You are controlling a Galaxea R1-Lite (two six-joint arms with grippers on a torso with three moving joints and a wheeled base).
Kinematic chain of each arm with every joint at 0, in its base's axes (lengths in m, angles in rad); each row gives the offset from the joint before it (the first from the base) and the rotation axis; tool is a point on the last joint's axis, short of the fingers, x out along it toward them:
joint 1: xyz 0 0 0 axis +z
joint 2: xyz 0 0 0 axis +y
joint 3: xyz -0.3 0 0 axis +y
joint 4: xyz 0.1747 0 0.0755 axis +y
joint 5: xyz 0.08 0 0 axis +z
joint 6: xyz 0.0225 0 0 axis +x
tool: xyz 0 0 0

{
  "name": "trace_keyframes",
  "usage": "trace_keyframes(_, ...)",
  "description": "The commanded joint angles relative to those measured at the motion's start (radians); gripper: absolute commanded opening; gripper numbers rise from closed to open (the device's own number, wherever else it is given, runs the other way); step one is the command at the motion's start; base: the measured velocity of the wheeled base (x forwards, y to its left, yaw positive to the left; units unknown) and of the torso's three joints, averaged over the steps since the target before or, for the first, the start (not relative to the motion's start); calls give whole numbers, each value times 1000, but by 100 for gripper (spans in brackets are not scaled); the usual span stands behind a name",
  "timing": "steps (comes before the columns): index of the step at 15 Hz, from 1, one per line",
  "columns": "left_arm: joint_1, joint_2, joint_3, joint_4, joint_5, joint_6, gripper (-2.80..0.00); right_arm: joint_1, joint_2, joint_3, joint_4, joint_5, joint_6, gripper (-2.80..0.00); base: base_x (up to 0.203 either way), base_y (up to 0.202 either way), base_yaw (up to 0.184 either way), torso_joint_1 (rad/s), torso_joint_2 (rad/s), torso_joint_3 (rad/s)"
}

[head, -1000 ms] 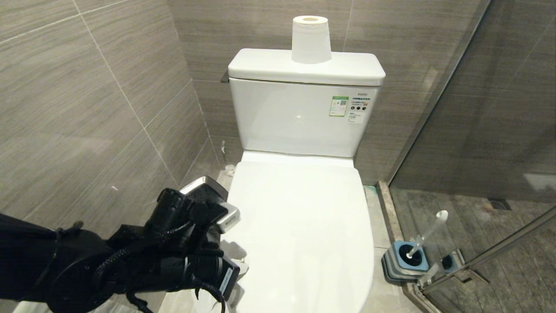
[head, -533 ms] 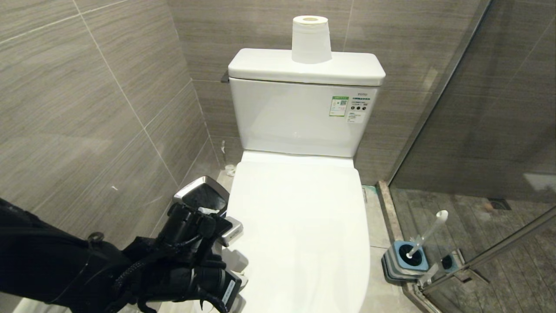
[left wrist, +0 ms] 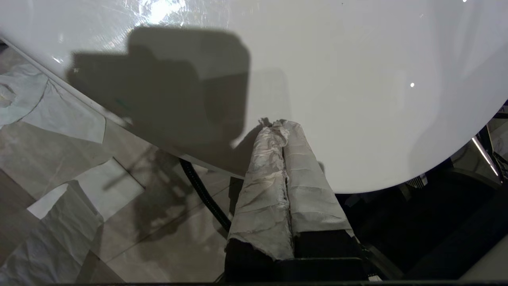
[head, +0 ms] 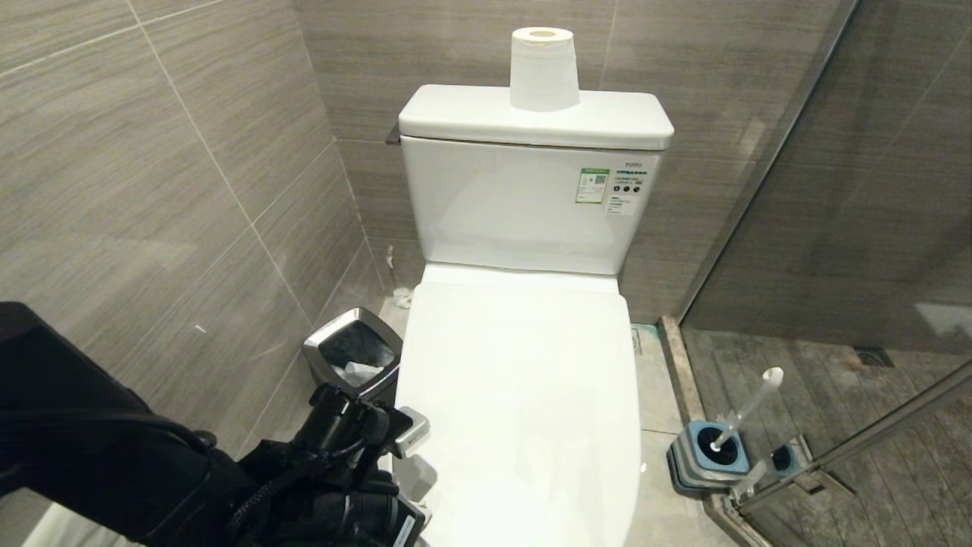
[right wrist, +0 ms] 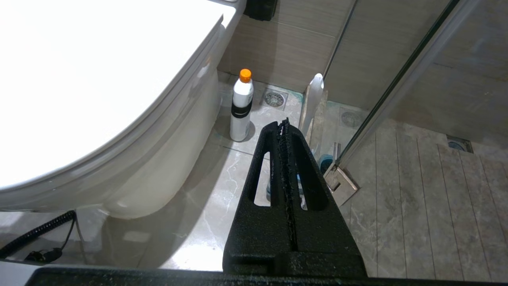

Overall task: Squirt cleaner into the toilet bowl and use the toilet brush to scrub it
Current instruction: Close the toilet lid

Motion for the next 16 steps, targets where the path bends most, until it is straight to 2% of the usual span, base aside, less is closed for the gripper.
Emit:
trace_keyframes(1,0,34,20,-63,0,1,-280,0,-1,12,0,1,-1,-280,0,0,0,0,0,0)
trace_keyframes(6,7,63,77,-179,-1,-14,-280,0,-1,12,0,1,-1,-280,0,0,0,0,0,0)
trace_keyframes(10,5,-96,51,-216,4,-96,-280,0,-1,12,0,1,-1,-280,0,0,0,0,0,0)
trace_keyframes(12,21,-221,-8,-158,14,-115,-280,0,-1,12,0,1,-1,-280,0,0,0,0,0,0)
trace_keyframes(14,57,-317,-126,-49,28,-122,-280,0,-1,12,0,1,-1,-280,0,0,0,0,0,0)
trace_keyframes(16,112,-360,-263,25,98,-125,-280,0,-1,12,0,1,-1,-280,0,0,0,0,0,0)
